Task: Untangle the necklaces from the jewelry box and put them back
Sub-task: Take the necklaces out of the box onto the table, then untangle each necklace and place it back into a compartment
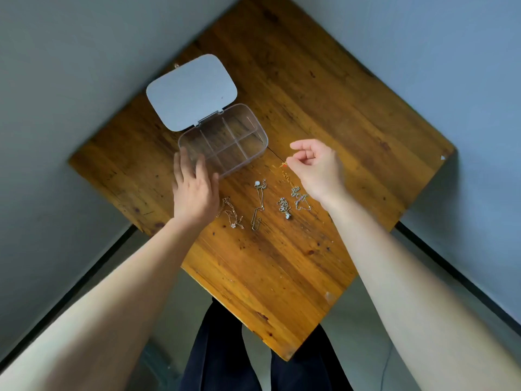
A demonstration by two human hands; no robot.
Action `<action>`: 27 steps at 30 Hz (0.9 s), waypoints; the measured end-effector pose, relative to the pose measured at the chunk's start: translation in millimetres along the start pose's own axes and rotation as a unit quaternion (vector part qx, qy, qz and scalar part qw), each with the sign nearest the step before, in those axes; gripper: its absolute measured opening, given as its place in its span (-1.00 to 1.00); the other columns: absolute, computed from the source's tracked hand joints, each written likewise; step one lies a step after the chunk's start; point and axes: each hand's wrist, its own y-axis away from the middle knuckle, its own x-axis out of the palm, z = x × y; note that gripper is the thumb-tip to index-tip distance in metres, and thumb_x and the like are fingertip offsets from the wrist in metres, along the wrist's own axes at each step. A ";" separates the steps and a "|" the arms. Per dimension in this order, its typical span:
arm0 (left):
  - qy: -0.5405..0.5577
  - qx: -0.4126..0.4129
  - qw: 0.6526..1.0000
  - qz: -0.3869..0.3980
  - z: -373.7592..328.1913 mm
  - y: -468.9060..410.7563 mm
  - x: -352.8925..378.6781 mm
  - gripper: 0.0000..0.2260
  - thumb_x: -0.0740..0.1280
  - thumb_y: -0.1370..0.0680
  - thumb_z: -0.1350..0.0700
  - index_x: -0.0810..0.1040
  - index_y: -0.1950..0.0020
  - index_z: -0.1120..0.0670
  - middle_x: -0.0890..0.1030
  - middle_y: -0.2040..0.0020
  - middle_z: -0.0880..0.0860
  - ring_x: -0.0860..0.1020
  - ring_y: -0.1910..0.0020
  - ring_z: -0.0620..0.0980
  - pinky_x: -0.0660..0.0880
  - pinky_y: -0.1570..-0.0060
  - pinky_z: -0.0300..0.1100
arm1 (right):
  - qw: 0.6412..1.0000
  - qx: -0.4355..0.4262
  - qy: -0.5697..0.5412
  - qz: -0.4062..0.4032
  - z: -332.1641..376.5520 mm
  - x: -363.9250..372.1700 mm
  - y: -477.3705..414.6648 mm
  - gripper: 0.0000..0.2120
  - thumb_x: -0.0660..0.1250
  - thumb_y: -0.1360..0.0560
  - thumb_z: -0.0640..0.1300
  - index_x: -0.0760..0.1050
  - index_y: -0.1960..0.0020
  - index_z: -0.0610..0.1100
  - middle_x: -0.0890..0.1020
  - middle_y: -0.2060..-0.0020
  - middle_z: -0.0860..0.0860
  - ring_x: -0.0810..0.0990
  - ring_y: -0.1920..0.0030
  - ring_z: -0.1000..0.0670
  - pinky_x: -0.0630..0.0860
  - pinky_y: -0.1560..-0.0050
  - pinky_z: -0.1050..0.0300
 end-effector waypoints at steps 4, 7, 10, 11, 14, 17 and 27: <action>0.027 -0.043 0.996 -0.067 -4.6 37.1 12.9 -0.51 0.20 -0.67 0.01 0.22 -0.52 0.21 0.15 -0.54 0.37 0.17 -0.49 0.39 0.29 -0.34 0.31 | 0.991 0.043 0.125 0.022 -39.2 8.0 13.2 -0.77 0.42 -0.53 -0.15 0.61 -0.16 0.05 0.67 -0.04 0.12 0.61 -0.06 0.10 0.47 -0.04 0.26; 0.058 -0.041 0.995 -0.068 -5.8 68.6 29.5 -0.50 0.31 -0.62 0.03 0.31 -0.47 0.24 0.34 -0.39 0.36 0.37 -0.31 0.36 0.39 -0.25 0.19 | 0.985 0.063 0.154 0.043 -63.9 12.2 36.4 -0.80 0.41 -0.54 -0.12 0.61 -0.15 0.04 0.66 -0.04 0.12 0.60 0.00 0.13 0.49 -0.02 0.28; 0.124 -0.062 0.990 -0.007 -7.7 94.6 46.3 -0.59 0.39 -0.57 0.03 0.40 -0.33 0.17 0.50 -0.15 0.17 0.50 -0.10 0.19 0.48 -0.04 0.03 | 0.975 0.049 0.200 0.088 -82.0 16.8 62.0 -0.71 0.42 -0.53 0.00 0.56 -0.24 0.07 0.58 -0.03 0.15 0.57 0.05 0.14 0.53 0.06 0.19; 0.149 -0.084 0.985 0.018 -9.5 102.2 50.5 -0.62 0.40 -0.55 0.02 0.41 -0.28 0.13 0.49 -0.08 0.09 0.52 -0.06 0.14 0.50 0.01 -0.01 | 0.968 0.032 0.223 0.112 -87.1 18.7 70.4 -0.66 0.42 -0.54 0.03 0.52 -0.30 0.09 0.55 -0.06 0.15 0.57 0.04 0.12 0.52 0.10 0.18; 0.160 -0.108 0.980 0.045 -14.8 120.0 60.1 -0.60 0.44 -0.53 0.04 0.42 -0.29 0.12 0.44 -0.01 -0.01 0.49 0.04 0.03 0.51 0.07 -0.07 | 0.948 -0.049 0.281 0.140 -101.4 24.8 91.1 -0.60 0.39 -0.59 -0.02 0.50 -0.41 0.01 0.54 -0.13 0.05 0.58 0.05 0.02 0.54 0.17 0.17; 0.166 -0.111 0.979 0.049 -17.2 126.4 62.4 -0.49 0.47 -0.50 0.09 0.40 -0.40 0.09 0.41 -0.03 -0.04 0.43 0.04 -0.08 0.45 0.06 -0.19 | 0.952 -0.077 0.275 0.107 -109.7 30.0 105.4 -0.74 0.38 -0.61 -0.13 0.62 -0.28 -0.14 0.62 -0.06 -0.06 0.63 0.03 -0.07 0.60 0.11 0.10; 0.203 -0.181 0.962 0.006 -23.4 105.8 54.5 -0.63 0.48 -0.51 0.03 0.55 -0.29 0.03 0.50 0.01 -0.03 0.52 0.14 -0.05 0.40 0.12 -0.22 | 0.974 0.052 0.201 0.095 -112.7 34.5 104.3 -0.71 0.44 -0.55 -0.01 0.44 -0.20 0.00 0.58 0.14 0.11 0.58 0.10 0.06 0.42 0.15 0.23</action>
